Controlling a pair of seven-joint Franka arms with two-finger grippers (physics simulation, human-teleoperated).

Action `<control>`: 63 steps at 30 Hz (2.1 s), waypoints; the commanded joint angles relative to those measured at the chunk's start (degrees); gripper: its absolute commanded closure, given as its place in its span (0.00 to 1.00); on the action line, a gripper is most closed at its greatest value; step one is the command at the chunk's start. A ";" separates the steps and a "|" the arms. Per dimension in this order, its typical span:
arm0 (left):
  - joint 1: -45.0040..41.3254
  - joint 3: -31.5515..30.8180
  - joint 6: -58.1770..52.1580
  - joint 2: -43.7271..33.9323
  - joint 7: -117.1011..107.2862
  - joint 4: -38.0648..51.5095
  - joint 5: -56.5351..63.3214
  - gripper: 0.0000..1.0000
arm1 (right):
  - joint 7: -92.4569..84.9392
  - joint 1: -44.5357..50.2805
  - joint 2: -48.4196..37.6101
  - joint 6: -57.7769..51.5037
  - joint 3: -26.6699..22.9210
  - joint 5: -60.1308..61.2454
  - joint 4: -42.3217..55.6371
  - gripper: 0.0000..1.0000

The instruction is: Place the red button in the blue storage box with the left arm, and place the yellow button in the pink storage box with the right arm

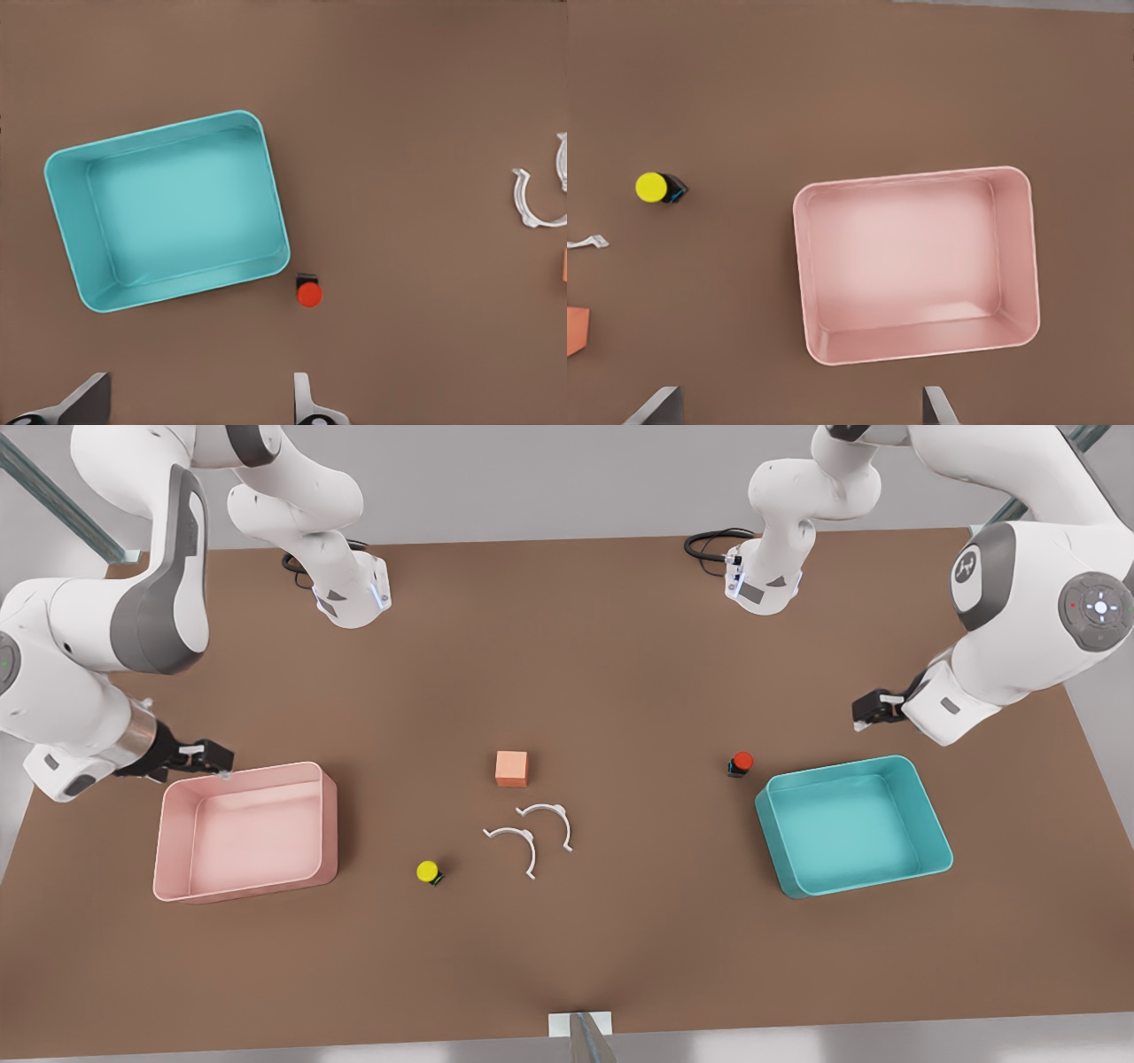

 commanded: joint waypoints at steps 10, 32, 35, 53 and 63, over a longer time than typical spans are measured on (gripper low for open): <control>-10.60 -0.11 31.04 -2.31 -30.97 -27.21 -4.39 0.00 | -1.44 2.76 6.79 8.93 6.03 -0.06 0.38 0.00; -11.21 0.15 61.37 6.12 -31.06 -54.90 -2.55 0.00 | 9.63 8.56 35.62 28.53 14.03 0.12 9.87 0.00; -10.33 0.33 64.80 9.28 -31.06 -54.90 -1.41 0.00 | 9.19 8.03 35.62 29.58 13.86 -0.15 8.11 0.00; -10.86 0.24 60.32 4.10 -31.06 -55.43 -1.32 0.44 | 7.26 7.33 43.09 37.23 13.42 -0.41 8.46 0.29; 0.21 0.42 35.71 -9.08 -13.93 -49.54 0.79 0.46 | 7.26 7.42 42.74 36.88 13.51 -0.41 8.64 0.54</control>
